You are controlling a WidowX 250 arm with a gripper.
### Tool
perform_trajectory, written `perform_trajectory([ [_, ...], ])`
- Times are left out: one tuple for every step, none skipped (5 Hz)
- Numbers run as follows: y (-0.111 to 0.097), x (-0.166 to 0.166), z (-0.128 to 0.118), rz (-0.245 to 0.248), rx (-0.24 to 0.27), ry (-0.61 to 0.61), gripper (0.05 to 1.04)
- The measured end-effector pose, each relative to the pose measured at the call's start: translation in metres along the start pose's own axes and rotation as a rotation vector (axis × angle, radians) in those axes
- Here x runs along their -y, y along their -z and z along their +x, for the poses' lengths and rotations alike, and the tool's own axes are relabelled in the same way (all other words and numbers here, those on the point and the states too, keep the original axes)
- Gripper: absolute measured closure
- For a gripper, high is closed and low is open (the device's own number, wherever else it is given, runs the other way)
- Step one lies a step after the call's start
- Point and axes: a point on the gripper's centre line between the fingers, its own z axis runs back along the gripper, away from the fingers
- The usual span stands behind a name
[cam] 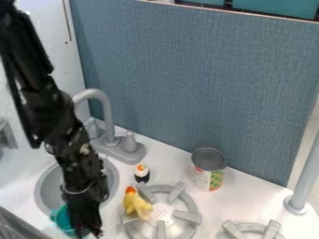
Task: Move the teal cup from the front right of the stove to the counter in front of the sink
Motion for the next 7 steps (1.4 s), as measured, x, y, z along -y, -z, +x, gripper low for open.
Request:
perform_trajectory([
  [0.012, 0.016, 0.022, -0.013, -0.044, 0.053, 0.989],
  [0.014, 0.018, 0.031, -0.015, -0.071, 0.055, 0.989],
  [0.013, 0.019, 0.032, -0.032, -0.09, 0.029, 0.955],
  [0.013, 0.026, 0.013, -0.061, -0.167, 0.023, 0.751],
  [-0.015, 0.02, 0.022, -0.033, -0.13, -0.008, 0.456],
  [-0.042, 0.024, 0.02, -0.011, -0.121, -0.009, 0.165],
  [-0.068, 0.032, 0.02, 0.013, -0.091, 0.037, 0.075],
])
